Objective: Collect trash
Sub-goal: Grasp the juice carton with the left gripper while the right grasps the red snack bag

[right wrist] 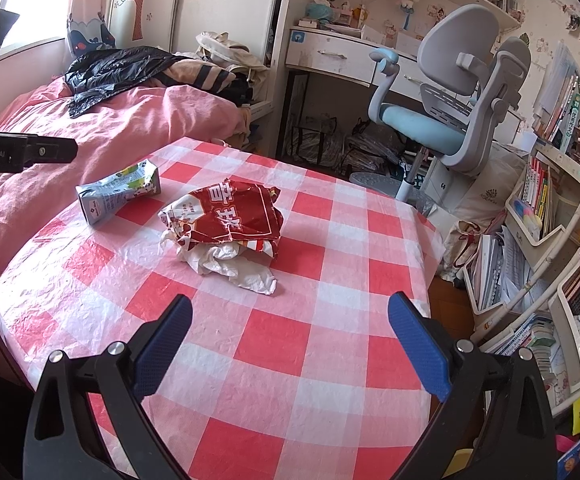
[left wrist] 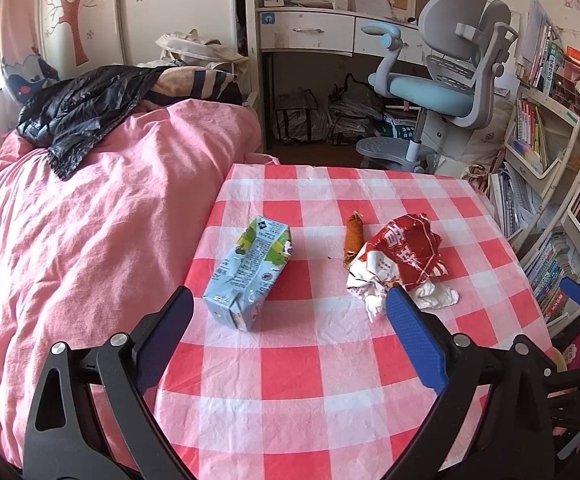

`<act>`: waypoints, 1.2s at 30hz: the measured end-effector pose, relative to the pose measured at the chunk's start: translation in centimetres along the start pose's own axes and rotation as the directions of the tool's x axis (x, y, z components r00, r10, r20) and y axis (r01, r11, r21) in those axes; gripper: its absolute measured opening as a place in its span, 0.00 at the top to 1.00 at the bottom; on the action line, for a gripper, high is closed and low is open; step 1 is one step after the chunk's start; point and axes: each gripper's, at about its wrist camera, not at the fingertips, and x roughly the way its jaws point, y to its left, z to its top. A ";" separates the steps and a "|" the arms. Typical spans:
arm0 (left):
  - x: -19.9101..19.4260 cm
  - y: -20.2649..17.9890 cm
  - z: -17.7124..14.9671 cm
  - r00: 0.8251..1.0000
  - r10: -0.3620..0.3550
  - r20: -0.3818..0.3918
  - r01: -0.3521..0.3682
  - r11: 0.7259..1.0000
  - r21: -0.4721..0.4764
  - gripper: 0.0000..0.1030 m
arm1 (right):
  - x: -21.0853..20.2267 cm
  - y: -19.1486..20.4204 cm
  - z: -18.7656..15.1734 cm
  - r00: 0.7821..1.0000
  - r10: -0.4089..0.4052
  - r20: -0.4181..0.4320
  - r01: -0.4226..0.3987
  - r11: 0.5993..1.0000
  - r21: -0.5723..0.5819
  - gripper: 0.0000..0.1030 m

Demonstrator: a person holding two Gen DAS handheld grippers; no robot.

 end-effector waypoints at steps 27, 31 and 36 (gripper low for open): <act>13.8 0.8 2.1 0.979 0.148 -0.142 -0.110 0.963 0.247 0.11 | 2.8 1.1 0.6 0.974 0.216 -0.062 -0.220 0.973 -0.064 0.09; 15.1 1.6 2.4 0.977 0.079 -0.196 -0.041 0.980 0.192 0.46 | 6.4 1.7 1.7 0.951 0.278 -0.135 -0.284 0.959 -0.021 0.09; 14.6 2.7 3.3 0.982 0.004 -0.188 0.019 0.993 0.119 0.82 | 9.7 2.7 3.0 0.943 0.285 -0.170 -0.290 0.957 0.000 0.19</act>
